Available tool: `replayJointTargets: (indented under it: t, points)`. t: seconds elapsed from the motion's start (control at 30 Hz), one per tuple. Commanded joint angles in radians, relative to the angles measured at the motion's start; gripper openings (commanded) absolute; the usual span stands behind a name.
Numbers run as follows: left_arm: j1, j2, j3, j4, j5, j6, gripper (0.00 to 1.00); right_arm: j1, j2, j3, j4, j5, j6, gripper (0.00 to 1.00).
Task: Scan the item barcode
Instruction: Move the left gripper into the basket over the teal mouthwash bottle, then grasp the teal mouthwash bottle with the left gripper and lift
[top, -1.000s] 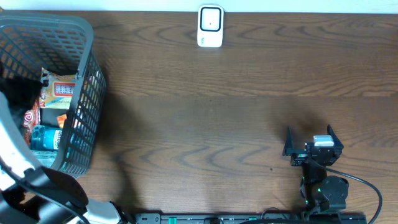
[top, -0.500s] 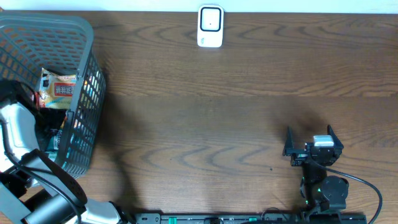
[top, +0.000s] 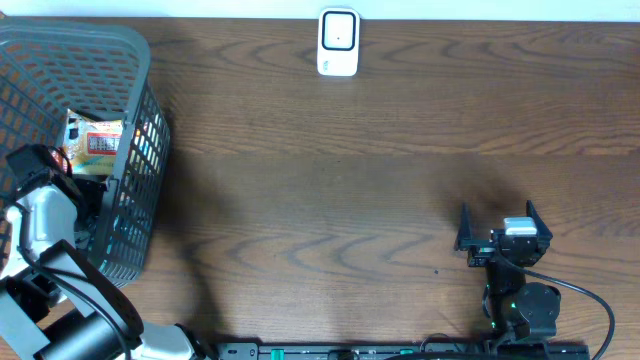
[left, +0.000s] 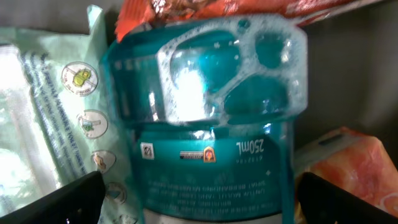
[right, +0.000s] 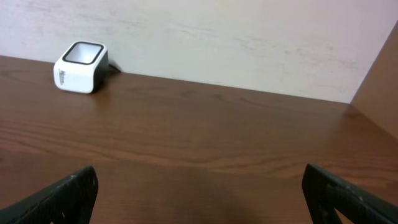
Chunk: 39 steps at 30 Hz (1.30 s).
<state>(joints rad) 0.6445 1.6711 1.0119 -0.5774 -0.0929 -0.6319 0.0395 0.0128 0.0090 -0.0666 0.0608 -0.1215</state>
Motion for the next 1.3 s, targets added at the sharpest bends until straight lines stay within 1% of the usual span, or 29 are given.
replayJointTargets:
  t: [0.0,0.07,0.17,0.3,0.33,0.47,0.63,0.77,1.03,1.13,1.27]
  points:
    - [0.003,0.026,-0.06,0.031,-0.02,-0.005,0.99,-0.008,-0.004,-0.003,-0.001,0.008,-0.011,0.99]
    - [0.002,0.033,-0.071,0.059,-0.009,-0.005,0.99,-0.008,-0.004,-0.003,-0.001,0.008,-0.011,0.99]
    - [0.002,0.056,-0.076,0.1,0.045,0.035,0.99,-0.008,-0.004,-0.003,-0.001,0.008,-0.011,0.99]
    - [0.002,0.098,-0.077,0.103,0.055,0.036,0.99,-0.008,-0.004,-0.003,-0.001,0.008,-0.011,0.99]
    - [0.002,0.111,-0.077,0.1,0.056,0.036,0.96,-0.008,-0.004,-0.003,-0.001,0.008,-0.011,0.99]
    - [0.002,0.158,-0.077,0.072,0.055,0.035,0.76,-0.008,-0.004,-0.003,-0.001,0.008,-0.011,0.99]
    - [0.002,0.172,-0.077,0.032,0.051,0.025,0.67,-0.008,-0.004,-0.003,-0.001,0.008,-0.011,0.99]
    - [0.003,0.171,-0.077,0.01,0.04,0.025,0.56,-0.008,-0.004,-0.003,-0.001,0.008,-0.011,0.99]
    - [0.003,0.119,-0.054,-0.05,0.04,0.035,0.55,-0.008,-0.004,-0.003,-0.001,0.008,-0.011,0.99]
    - [0.003,0.065,-0.032,-0.08,0.04,0.036,0.54,-0.008,-0.004,-0.003,-0.001,0.008,-0.011,0.99]
    - [0.002,-0.051,-0.008,-0.108,0.04,0.036,0.53,-0.008,-0.004,-0.003,-0.001,0.008,-0.011,0.99]
